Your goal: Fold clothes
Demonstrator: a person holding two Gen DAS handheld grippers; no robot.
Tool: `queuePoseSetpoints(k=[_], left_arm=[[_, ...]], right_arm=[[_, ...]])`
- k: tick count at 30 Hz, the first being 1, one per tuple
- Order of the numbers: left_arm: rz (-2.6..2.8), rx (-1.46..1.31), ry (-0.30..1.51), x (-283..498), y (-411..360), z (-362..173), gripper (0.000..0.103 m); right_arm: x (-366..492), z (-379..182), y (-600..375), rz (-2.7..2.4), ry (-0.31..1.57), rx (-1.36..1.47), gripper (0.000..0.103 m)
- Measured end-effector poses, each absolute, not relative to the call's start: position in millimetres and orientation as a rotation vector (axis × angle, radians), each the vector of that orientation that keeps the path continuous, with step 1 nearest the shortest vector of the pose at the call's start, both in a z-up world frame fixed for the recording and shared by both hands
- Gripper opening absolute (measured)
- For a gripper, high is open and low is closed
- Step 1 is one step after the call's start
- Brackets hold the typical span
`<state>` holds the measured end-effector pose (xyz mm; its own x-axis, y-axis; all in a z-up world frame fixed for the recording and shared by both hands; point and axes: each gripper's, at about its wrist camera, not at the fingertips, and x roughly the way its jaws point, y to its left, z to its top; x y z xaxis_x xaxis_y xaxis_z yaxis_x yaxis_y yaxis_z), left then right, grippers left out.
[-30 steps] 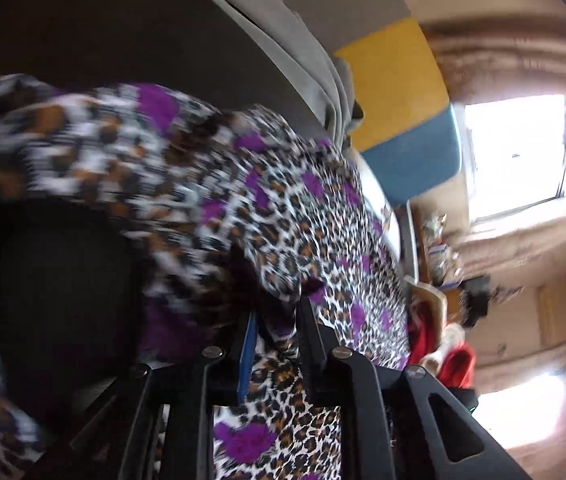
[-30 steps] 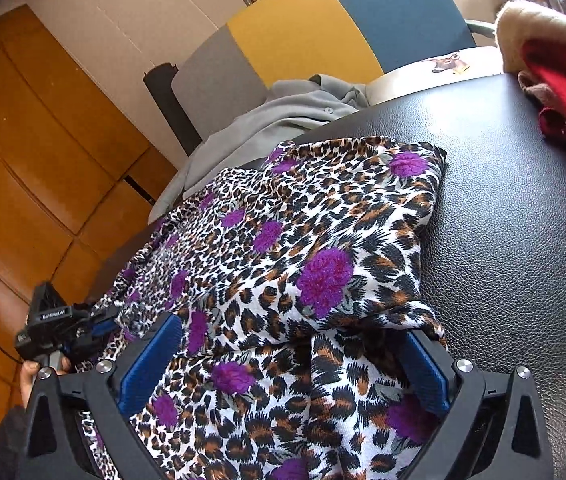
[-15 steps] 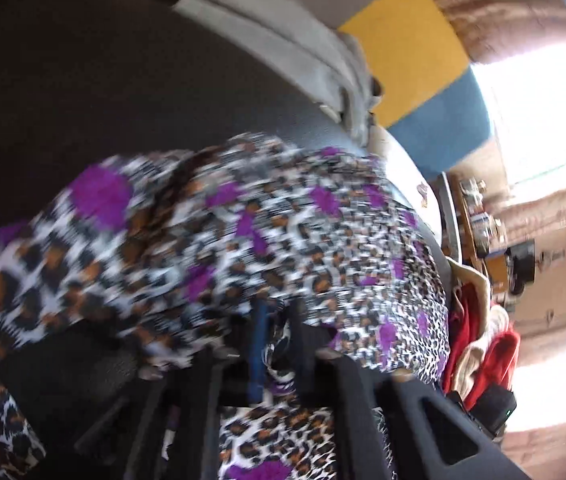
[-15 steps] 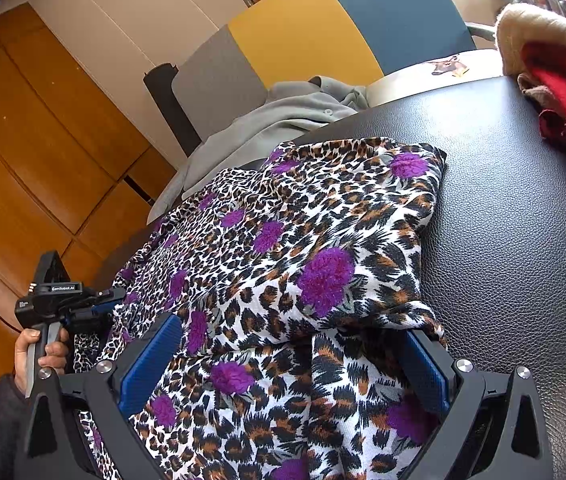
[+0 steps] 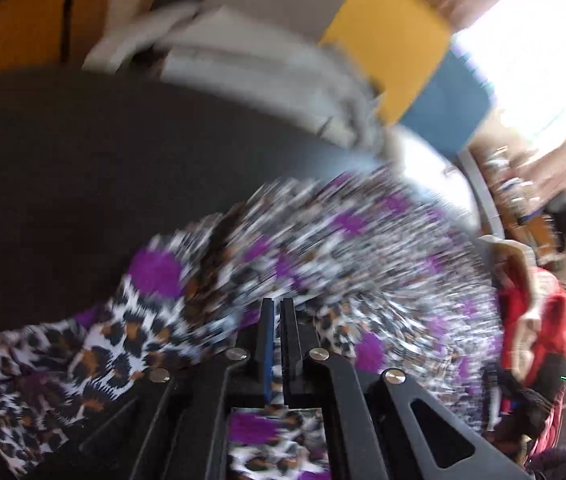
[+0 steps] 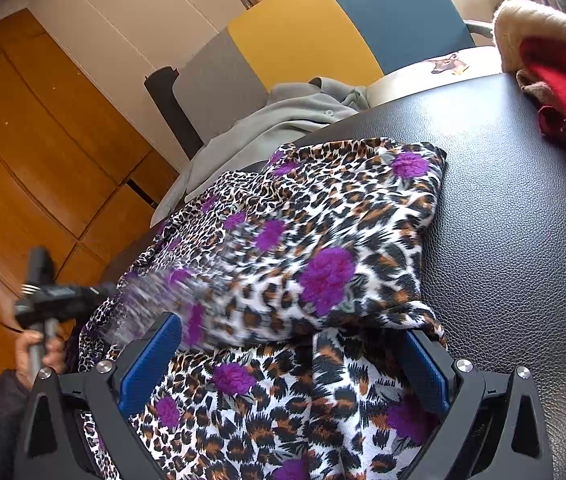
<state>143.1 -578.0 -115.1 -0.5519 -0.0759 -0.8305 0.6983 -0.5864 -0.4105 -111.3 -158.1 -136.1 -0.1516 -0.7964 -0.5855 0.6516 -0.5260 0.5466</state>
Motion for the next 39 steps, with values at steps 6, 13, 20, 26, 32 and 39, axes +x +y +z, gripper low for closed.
queuePoseSetpoints(k=[6,13,20,26,32,39], left_arm=[[-2.248,1.066,0.954,135.4,-569.1,-92.9,0.007],[-2.339,1.29,0.559,82.6,-538.0,-90.3,0.014],[-2.324,1.44,0.361,61.3,-523.3,-120.6,0.019],[-2.348,1.413,0.354,67.1,-521.7,-123.6,0.001],[-2.396,1.236,0.38,80.2,-519.8,-103.2,0.0],[-2.394,1.126,0.367,70.7,-532.9,-78.7,0.0]], right_arm=[[-102.7,-99.4,-149.1,-1.804,-0.041,1.049,0.103],[-120.7,-48.7,-169.7,-1.852,0.21,0.895,0.103],[-164.7,-80.8,-240.5,-1.834,0.416,1.006,0.078],[-181.1,-116.2,-260.8,-1.827,0.586,1.115,0.016],[-182.7,-102.3,-242.9,-1.87,0.477,1.075,0.005],[-186.7,-71.8,-243.0,-1.941,0.363,0.988,0.004]])
